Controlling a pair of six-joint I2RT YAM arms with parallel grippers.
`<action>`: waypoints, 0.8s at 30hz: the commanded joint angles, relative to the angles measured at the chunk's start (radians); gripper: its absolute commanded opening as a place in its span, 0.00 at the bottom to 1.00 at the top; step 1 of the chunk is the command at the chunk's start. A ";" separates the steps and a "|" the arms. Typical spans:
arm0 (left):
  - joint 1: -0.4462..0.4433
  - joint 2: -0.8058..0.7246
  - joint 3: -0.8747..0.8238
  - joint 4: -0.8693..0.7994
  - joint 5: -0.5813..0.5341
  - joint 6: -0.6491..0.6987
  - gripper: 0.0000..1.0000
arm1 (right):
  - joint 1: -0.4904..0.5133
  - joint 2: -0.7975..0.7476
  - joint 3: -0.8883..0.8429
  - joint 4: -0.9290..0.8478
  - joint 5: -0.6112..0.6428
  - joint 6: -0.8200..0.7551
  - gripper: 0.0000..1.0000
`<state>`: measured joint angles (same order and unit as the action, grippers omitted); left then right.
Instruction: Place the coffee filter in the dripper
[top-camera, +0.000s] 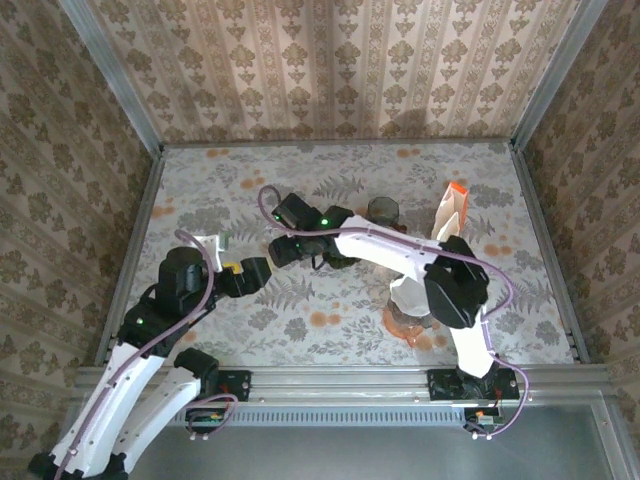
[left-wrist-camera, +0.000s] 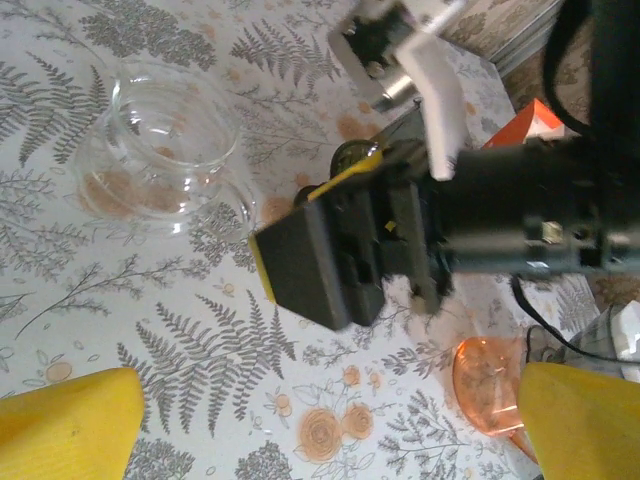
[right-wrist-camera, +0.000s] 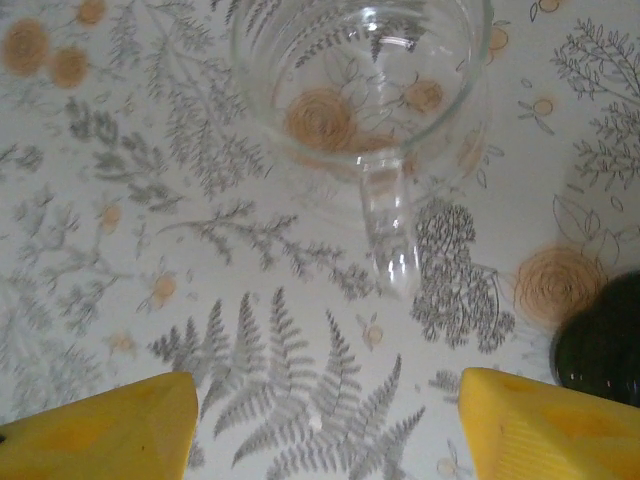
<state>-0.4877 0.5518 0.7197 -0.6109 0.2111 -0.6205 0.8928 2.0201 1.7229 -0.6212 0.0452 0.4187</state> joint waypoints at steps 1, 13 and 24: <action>0.016 -0.009 0.021 -0.044 0.007 0.048 0.98 | -0.006 0.065 0.107 -0.082 0.049 -0.034 0.69; 0.075 -0.009 0.038 -0.046 0.033 0.058 0.98 | -0.021 0.226 0.239 -0.129 0.041 -0.079 0.50; 0.103 -0.012 0.040 -0.048 0.051 0.051 0.98 | 0.002 0.143 0.133 -0.087 0.061 -0.093 0.14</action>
<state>-0.3962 0.5495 0.7269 -0.6479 0.2443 -0.5858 0.8795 2.2368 1.9091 -0.7002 0.0978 0.3351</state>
